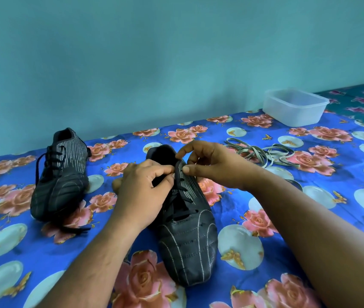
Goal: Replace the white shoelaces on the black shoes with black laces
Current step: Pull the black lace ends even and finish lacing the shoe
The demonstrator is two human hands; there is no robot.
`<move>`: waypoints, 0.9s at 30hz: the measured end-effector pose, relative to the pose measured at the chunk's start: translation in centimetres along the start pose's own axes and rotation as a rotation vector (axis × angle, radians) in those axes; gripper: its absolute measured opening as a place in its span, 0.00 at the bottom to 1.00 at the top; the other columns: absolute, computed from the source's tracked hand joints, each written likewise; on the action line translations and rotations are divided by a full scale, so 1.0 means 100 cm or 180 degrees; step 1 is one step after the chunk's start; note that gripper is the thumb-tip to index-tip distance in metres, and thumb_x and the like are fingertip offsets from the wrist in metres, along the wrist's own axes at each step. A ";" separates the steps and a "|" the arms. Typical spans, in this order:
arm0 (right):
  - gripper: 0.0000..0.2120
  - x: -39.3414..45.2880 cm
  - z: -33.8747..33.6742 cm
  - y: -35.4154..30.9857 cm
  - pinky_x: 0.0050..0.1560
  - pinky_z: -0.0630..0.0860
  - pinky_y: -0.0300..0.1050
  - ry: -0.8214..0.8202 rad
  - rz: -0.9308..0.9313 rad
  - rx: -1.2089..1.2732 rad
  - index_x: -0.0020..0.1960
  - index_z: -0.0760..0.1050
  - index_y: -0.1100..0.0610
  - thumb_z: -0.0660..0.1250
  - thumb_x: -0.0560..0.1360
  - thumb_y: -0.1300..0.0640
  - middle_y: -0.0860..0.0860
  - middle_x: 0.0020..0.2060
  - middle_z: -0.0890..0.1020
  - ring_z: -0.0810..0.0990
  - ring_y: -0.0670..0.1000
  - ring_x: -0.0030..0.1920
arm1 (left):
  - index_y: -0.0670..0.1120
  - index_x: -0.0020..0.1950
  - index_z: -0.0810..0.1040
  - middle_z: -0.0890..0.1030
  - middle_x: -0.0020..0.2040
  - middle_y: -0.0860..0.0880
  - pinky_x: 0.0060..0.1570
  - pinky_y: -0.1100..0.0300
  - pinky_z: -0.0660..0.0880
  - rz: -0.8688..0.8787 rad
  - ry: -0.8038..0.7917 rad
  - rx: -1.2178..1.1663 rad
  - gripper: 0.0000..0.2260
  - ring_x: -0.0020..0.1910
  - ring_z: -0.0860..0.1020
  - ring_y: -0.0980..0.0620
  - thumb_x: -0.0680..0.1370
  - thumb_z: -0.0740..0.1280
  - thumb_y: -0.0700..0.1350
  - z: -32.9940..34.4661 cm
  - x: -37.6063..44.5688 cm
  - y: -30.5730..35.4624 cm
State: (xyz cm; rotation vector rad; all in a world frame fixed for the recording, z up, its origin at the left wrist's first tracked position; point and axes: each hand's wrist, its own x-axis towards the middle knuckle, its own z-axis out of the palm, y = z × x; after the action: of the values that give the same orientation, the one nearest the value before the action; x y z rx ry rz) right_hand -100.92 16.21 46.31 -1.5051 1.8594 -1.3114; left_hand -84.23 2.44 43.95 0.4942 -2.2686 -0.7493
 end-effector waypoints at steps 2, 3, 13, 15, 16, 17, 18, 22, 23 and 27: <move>0.07 0.000 -0.001 -0.002 0.42 0.80 0.52 0.0101 0.0036 0.0136 0.53 0.80 0.56 0.74 0.76 0.59 0.58 0.40 0.83 0.81 0.54 0.36 | 0.68 0.54 0.80 0.81 0.46 0.63 0.58 0.40 0.69 -0.0006 0.0041 -0.0048 0.16 0.54 0.76 0.48 0.71 0.59 0.67 0.004 0.000 0.000; 0.05 0.000 -0.002 -0.003 0.40 0.81 0.49 0.0134 0.0050 0.0165 0.50 0.81 0.57 0.75 0.76 0.60 0.57 0.40 0.84 0.82 0.54 0.35 | 0.67 0.53 0.81 0.81 0.46 0.63 0.57 0.39 0.69 -0.0034 0.0083 -0.0034 0.16 0.54 0.76 0.48 0.71 0.59 0.66 0.005 0.000 0.000; 0.02 -0.004 -0.006 -0.006 0.44 0.81 0.53 0.0068 0.0011 -0.0112 0.46 0.84 0.56 0.76 0.75 0.60 0.56 0.38 0.86 0.82 0.51 0.36 | 0.67 0.51 0.81 0.81 0.50 0.65 0.61 0.41 0.68 -0.0134 0.0190 -0.0169 0.14 0.58 0.73 0.52 0.71 0.62 0.68 0.008 -0.005 0.001; 0.02 -0.004 -0.008 -0.003 0.43 0.81 0.48 0.0028 0.0108 -0.0011 0.46 0.83 0.56 0.74 0.76 0.62 0.56 0.38 0.85 0.82 0.51 0.36 | 0.67 0.55 0.80 0.81 0.54 0.65 0.62 0.39 0.69 -0.0145 0.0117 -0.0274 0.18 0.61 0.74 0.54 0.71 0.62 0.71 0.006 -0.005 -0.004; 0.02 -0.003 -0.010 -0.001 0.44 0.81 0.47 0.0007 0.0167 0.0057 0.46 0.82 0.56 0.74 0.76 0.62 0.56 0.38 0.85 0.82 0.51 0.37 | 0.66 0.57 0.79 0.81 0.56 0.66 0.62 0.39 0.70 -0.0177 0.0062 -0.0372 0.19 0.63 0.74 0.56 0.71 0.63 0.72 0.005 -0.005 -0.006; 0.03 -0.003 -0.011 0.001 0.46 0.81 0.48 -0.0015 0.0221 0.0127 0.46 0.82 0.56 0.73 0.77 0.62 0.56 0.38 0.85 0.82 0.52 0.39 | 0.66 0.58 0.80 0.80 0.57 0.66 0.63 0.41 0.71 -0.0199 0.0013 -0.0476 0.20 0.63 0.74 0.57 0.72 0.63 0.72 0.004 -0.005 -0.008; 0.03 -0.003 -0.013 0.003 0.48 0.80 0.50 -0.0017 0.0258 0.0195 0.46 0.81 0.57 0.73 0.77 0.63 0.57 0.39 0.85 0.82 0.52 0.40 | 0.64 0.58 0.80 0.80 0.56 0.66 0.62 0.43 0.72 -0.0193 -0.0019 -0.0579 0.20 0.61 0.75 0.58 0.72 0.64 0.71 0.003 -0.004 -0.011; 0.03 -0.001 -0.026 0.012 0.49 0.81 0.50 0.0188 0.0363 0.0461 0.48 0.79 0.60 0.68 0.80 0.64 0.58 0.44 0.85 0.82 0.52 0.43 | 0.58 0.59 0.82 0.81 0.52 0.64 0.58 0.56 0.73 -0.0151 -0.0109 -0.0984 0.14 0.54 0.77 0.58 0.79 0.63 0.60 -0.001 -0.004 -0.018; 0.03 0.000 -0.029 0.014 0.48 0.81 0.50 0.0342 0.0417 0.0544 0.48 0.78 0.60 0.67 0.80 0.64 0.58 0.45 0.85 0.81 0.51 0.42 | 0.56 0.60 0.82 0.82 0.54 0.62 0.59 0.58 0.72 -0.0129 -0.0153 -0.1047 0.14 0.57 0.78 0.57 0.81 0.62 0.58 -0.002 -0.004 -0.020; 0.04 0.004 -0.043 0.027 0.40 0.79 0.49 0.1398 0.0833 0.0452 0.46 0.77 0.57 0.66 0.80 0.60 0.53 0.40 0.86 0.80 0.51 0.36 | 0.54 0.60 0.82 0.81 0.60 0.55 0.61 0.66 0.69 -0.0093 -0.0294 -0.1228 0.10 0.63 0.77 0.58 0.84 0.63 0.48 -0.007 -0.002 -0.029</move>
State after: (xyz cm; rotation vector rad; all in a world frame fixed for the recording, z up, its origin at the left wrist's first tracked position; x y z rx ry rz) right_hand -105.84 17.47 46.13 -0.9133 2.0809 -1.6972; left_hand -83.18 0.11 42.45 0.3141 -2.1293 -1.2133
